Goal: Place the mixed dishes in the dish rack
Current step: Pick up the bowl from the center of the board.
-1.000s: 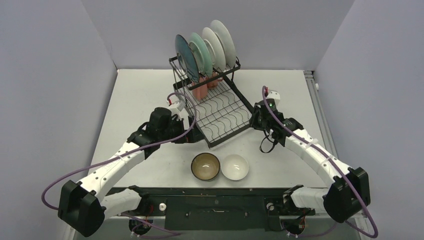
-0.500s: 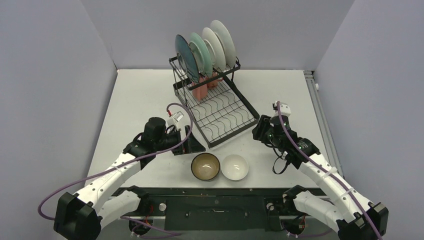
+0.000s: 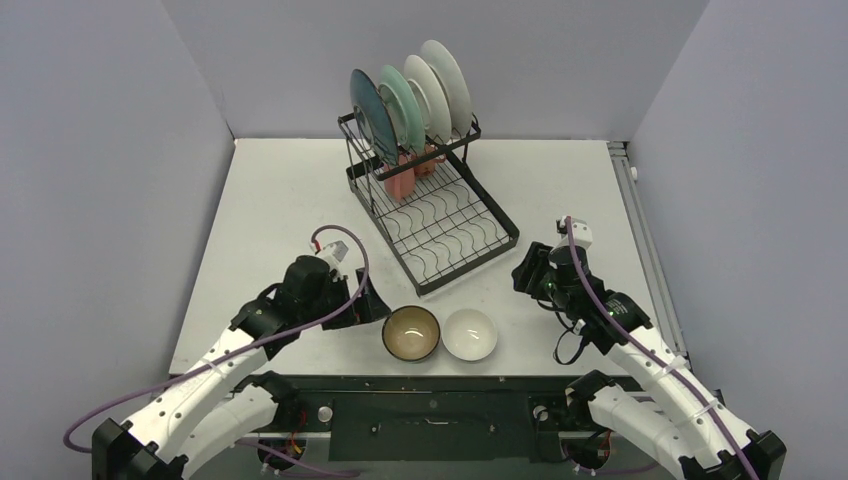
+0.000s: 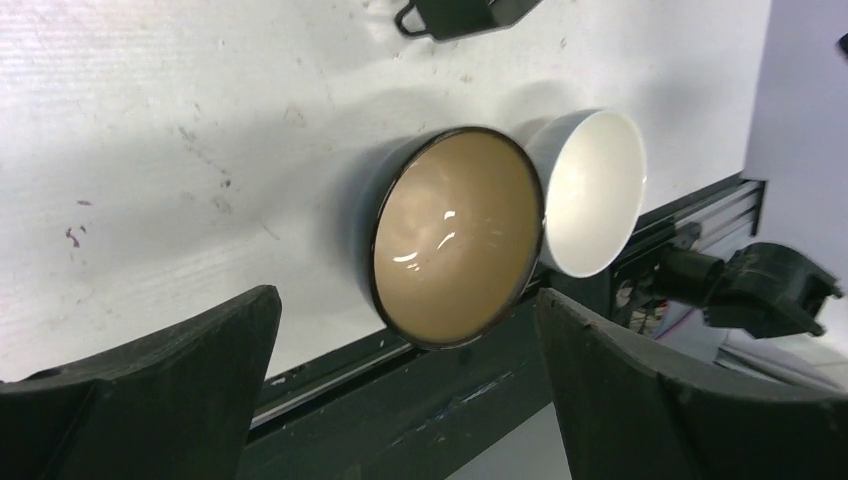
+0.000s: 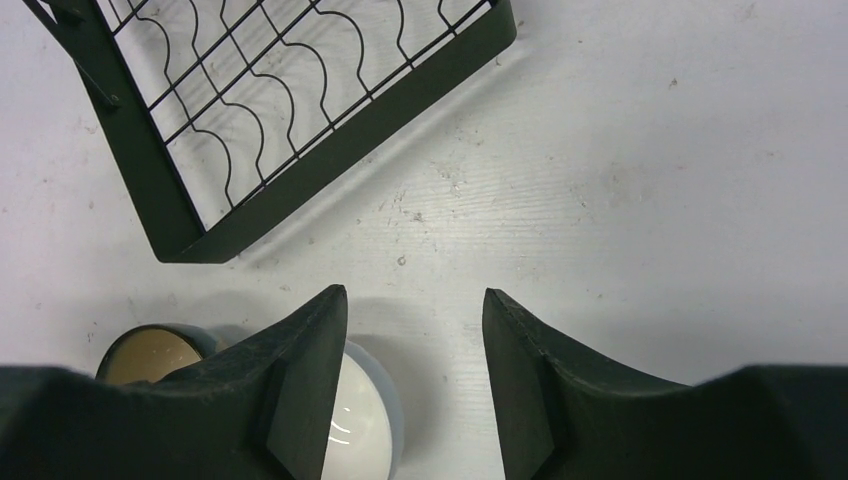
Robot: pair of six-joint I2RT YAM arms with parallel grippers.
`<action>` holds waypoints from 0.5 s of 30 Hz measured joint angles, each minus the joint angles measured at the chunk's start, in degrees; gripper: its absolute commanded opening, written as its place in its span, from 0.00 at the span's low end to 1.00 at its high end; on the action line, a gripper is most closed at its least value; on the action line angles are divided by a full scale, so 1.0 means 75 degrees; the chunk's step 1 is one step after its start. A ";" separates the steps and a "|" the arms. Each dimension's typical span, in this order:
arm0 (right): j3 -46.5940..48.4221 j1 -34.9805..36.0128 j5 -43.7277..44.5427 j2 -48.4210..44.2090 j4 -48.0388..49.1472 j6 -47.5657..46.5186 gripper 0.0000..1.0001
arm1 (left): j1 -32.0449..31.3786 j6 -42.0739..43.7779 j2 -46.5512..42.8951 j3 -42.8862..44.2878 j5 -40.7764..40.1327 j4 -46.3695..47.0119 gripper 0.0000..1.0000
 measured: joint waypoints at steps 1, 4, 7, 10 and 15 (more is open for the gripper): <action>-0.0017 0.0000 0.0020 0.0003 -0.0006 0.0000 0.49 | -0.0289 -0.0047 -0.0015 0.0000 -0.0204 -0.0114 0.96; -0.0038 0.0000 0.0067 0.0003 -0.0017 -0.0003 0.49 | -0.1058 -0.0245 -0.0023 0.0000 -0.0935 -0.0335 0.96; -0.0079 0.0000 0.0076 0.0009 -0.0012 -0.0003 0.49 | -0.1772 -0.0475 0.0082 0.0000 -0.1617 -0.0507 0.97; -0.0131 0.0000 0.0076 0.0029 -0.0009 -0.0003 0.49 | -0.2224 -0.0670 0.0353 0.0000 -0.2148 -0.0554 0.98; -0.0154 -0.0003 0.0117 0.0047 -0.0006 0.0000 0.48 | -0.2573 -0.0854 0.1058 -0.0003 -0.2614 -0.0481 0.96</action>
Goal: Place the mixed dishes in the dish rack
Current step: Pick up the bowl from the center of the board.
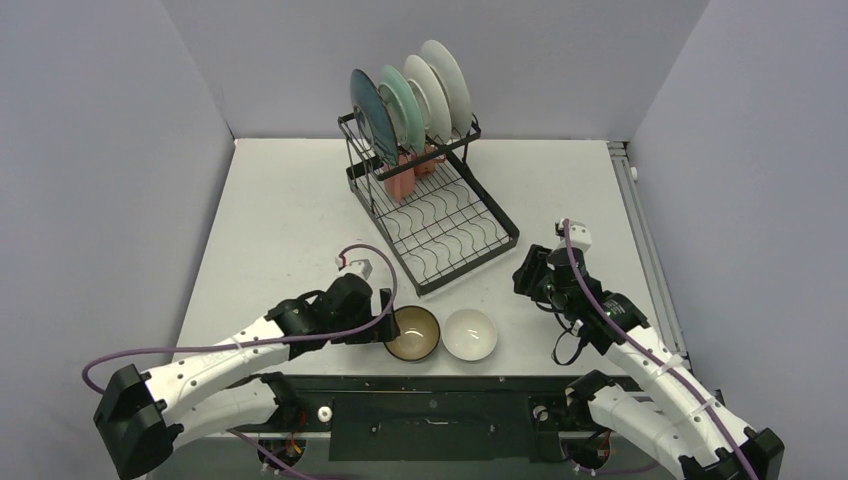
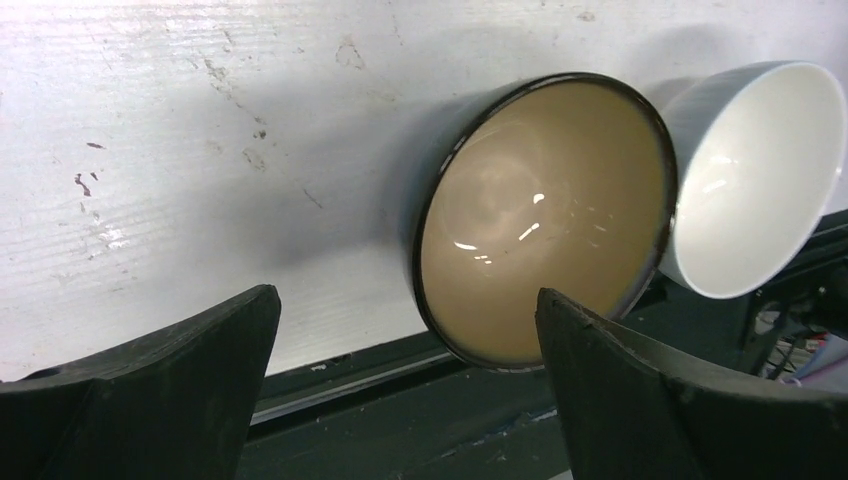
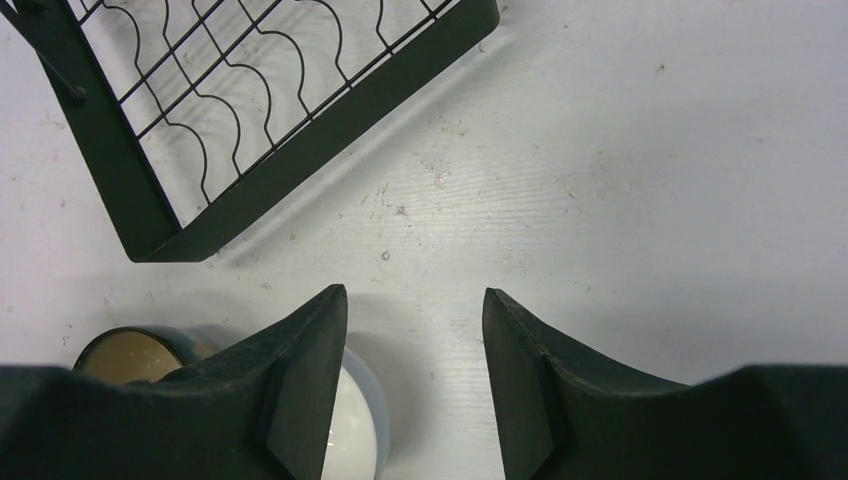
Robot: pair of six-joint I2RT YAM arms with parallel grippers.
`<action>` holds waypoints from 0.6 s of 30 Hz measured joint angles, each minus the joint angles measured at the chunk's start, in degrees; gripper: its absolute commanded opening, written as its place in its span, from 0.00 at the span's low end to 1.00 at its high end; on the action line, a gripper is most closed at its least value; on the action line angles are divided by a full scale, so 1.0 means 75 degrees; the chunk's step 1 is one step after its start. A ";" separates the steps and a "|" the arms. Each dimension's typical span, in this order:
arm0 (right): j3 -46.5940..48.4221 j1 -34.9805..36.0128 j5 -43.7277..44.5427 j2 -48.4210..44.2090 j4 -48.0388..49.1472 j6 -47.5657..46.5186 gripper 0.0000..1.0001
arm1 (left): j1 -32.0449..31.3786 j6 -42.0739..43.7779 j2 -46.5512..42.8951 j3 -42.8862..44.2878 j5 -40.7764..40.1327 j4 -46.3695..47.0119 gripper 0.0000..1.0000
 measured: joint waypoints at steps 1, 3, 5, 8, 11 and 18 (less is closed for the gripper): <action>-0.0023 0.0000 0.0015 -0.0003 0.0009 0.0000 0.48 | -0.0026 -0.0017 0.0128 -0.0003 -0.0058 0.0052 0.92; -0.0111 0.0003 0.0023 -0.0015 0.0006 0.0000 0.48 | -0.0035 -0.0038 0.0402 -0.0003 -0.0146 0.0166 0.87; -0.0189 0.0000 0.0032 -0.0015 -0.0003 0.0006 0.47 | -0.0038 -0.0058 0.0699 -0.0003 -0.0184 0.0274 0.83; -0.0236 0.0003 0.0076 -0.0015 -0.0064 0.0032 0.46 | -0.0061 -0.0070 0.1119 -0.0003 -0.0187 0.0449 0.78; -0.0236 0.0000 0.0102 -0.0029 -0.0111 0.0032 0.46 | -0.0079 -0.0073 0.1320 -0.0003 -0.0175 0.0603 0.72; -0.0236 0.0000 0.0125 -0.0020 -0.0157 0.0029 0.45 | -0.0087 -0.0070 0.1699 -0.0009 -0.0044 0.1020 0.44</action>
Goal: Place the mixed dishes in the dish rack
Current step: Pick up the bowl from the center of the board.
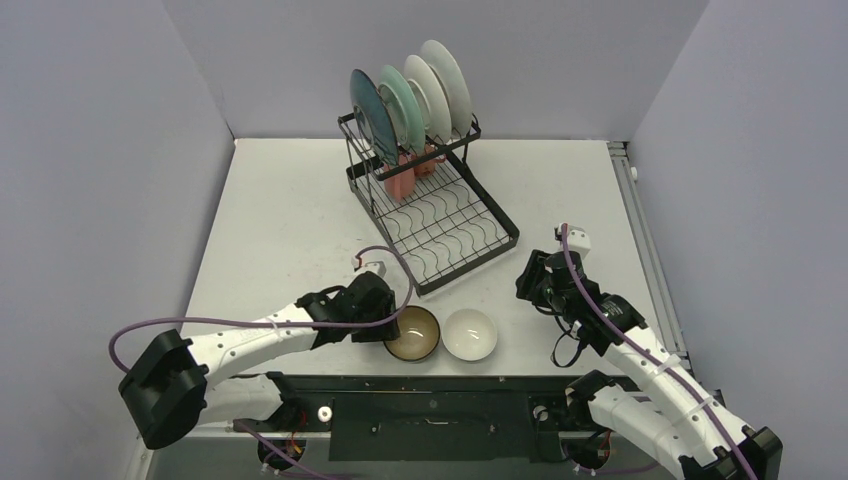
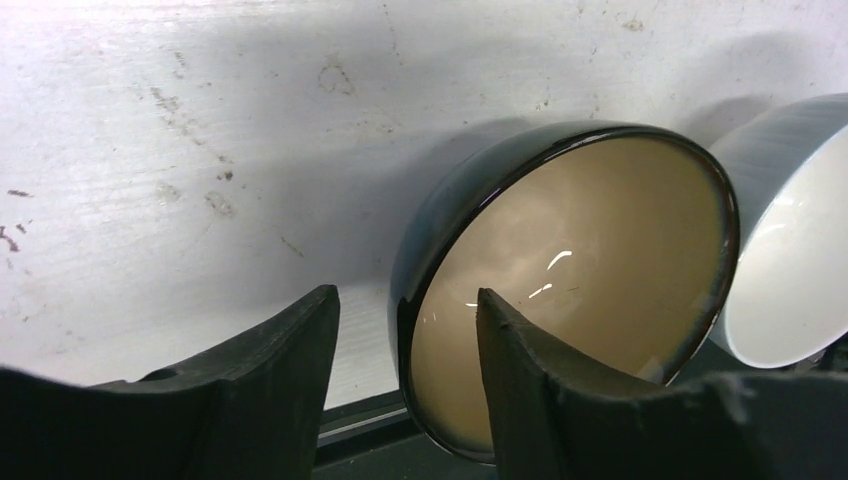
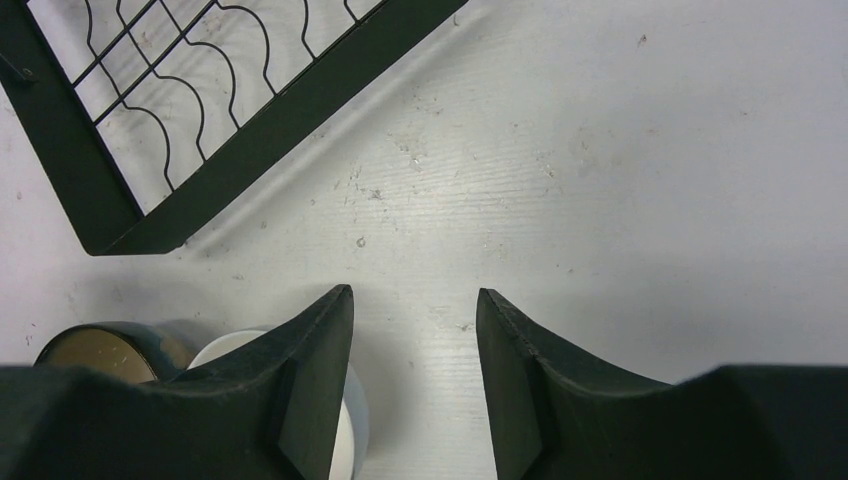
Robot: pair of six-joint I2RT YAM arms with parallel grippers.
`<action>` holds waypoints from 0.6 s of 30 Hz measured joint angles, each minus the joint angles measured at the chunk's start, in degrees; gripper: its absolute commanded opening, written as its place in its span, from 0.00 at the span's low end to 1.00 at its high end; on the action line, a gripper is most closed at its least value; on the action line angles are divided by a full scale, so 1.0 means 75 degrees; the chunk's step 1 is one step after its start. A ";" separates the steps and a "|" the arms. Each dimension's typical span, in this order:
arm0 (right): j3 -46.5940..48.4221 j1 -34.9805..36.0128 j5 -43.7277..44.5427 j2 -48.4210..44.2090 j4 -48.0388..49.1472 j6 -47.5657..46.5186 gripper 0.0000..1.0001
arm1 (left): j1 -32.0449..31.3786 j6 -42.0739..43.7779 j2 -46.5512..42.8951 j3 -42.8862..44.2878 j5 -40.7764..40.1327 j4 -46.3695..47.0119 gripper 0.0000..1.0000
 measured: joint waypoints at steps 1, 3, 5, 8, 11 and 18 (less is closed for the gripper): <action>0.0000 0.0003 0.0000 0.0009 -0.0006 0.0003 0.44 | -0.0003 0.0000 0.0076 -0.0006 0.0055 0.0067 0.43; 0.0000 0.0000 0.0003 0.0032 -0.0012 0.0003 0.44 | -0.0003 0.0012 0.0184 -0.0038 0.0137 0.0178 0.38; 0.0000 0.0003 0.0006 0.0073 -0.0012 0.0006 0.44 | -0.0003 0.0006 0.0268 -0.0061 0.0224 0.0274 0.30; 0.0000 0.0000 0.0006 0.0125 -0.0012 0.0012 0.44 | -0.0003 0.0012 0.0297 -0.0119 0.0321 0.0405 0.15; 0.0000 0.0003 0.0000 0.0160 -0.0009 0.0038 0.44 | 0.0000 0.0076 0.0297 -0.0166 0.0332 0.0431 0.04; 0.0000 0.0000 -0.0318 0.0289 0.0076 0.0055 0.45 | -0.0003 0.0233 0.0090 -0.0312 0.0318 0.0356 0.00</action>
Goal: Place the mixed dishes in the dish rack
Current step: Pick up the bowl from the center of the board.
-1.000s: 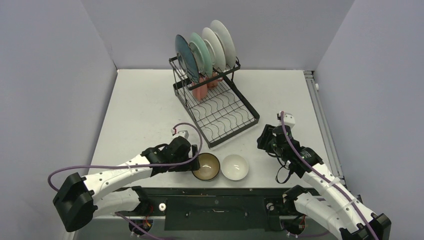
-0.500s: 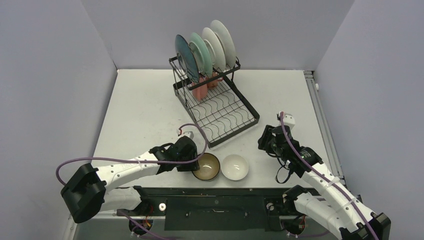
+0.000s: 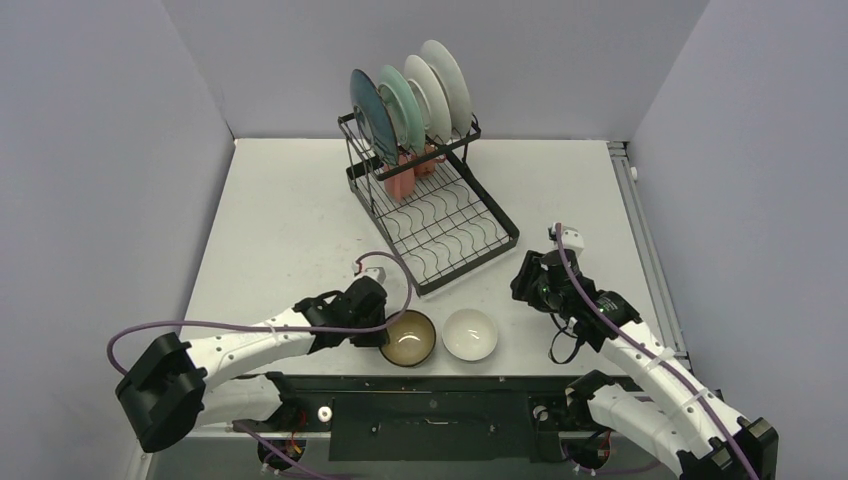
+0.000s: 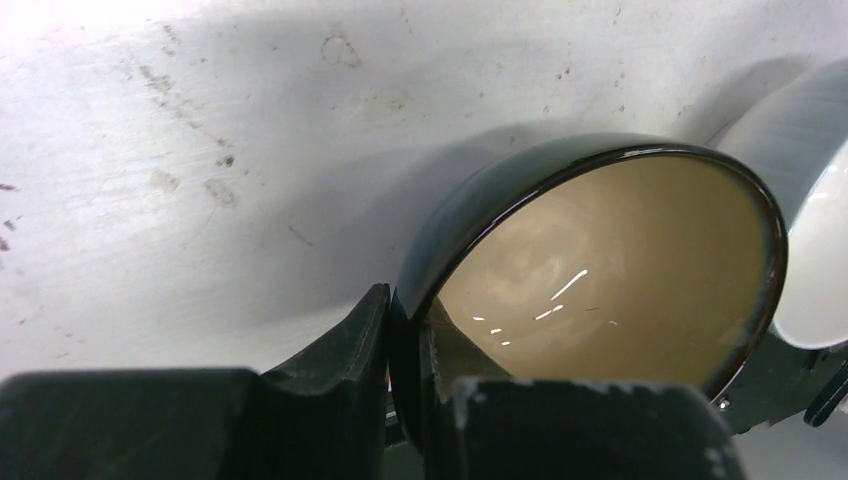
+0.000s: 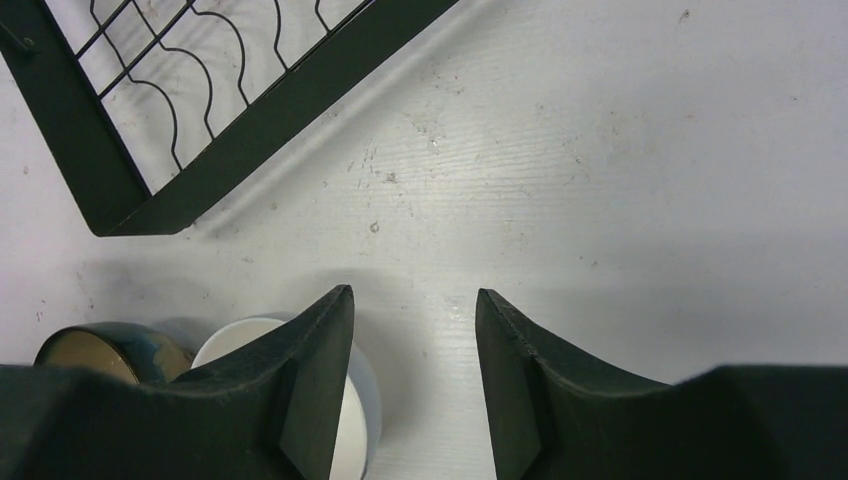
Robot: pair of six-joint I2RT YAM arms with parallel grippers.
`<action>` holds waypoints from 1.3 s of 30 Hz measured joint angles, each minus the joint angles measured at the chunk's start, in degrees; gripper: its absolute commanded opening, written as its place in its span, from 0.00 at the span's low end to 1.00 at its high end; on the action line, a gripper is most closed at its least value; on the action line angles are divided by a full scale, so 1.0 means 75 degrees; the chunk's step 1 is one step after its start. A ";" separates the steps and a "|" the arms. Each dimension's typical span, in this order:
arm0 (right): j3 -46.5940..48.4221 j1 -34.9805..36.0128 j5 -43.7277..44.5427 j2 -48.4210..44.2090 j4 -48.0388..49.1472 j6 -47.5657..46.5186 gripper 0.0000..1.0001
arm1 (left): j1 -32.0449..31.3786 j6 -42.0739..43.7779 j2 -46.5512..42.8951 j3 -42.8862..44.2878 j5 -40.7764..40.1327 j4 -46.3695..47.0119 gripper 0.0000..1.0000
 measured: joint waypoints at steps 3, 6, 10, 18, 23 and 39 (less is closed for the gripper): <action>0.0000 0.0000 -0.0166 -0.0017 0.0026 -0.0003 0.55 | 0.0000 0.0061 -0.0519 -0.0157 -0.0047 -0.0216 0.00; -0.0038 -0.0009 -0.0423 -0.0268 0.0213 0.0020 0.63 | 0.0009 0.0079 -0.1134 -0.0221 -0.0038 -0.0391 0.00; -0.0143 -0.0015 -0.0970 -0.0670 0.0507 0.0096 0.70 | 0.0047 0.0070 -0.1918 -0.0248 0.0061 -0.0440 0.00; -0.0289 0.0009 -0.1967 -0.1174 0.0985 0.0539 0.87 | 0.0452 0.0041 -0.2789 -0.0251 0.0781 -0.0469 0.00; -0.0315 0.0274 -0.2305 -0.1399 0.1262 0.0994 0.87 | 0.0930 0.0038 -0.3037 -0.0254 0.1416 -0.0364 0.00; -0.0195 0.2967 -0.1990 -0.0685 0.2334 0.2550 0.97 | 0.1749 0.0111 -0.3177 -0.0259 0.2567 0.0032 0.00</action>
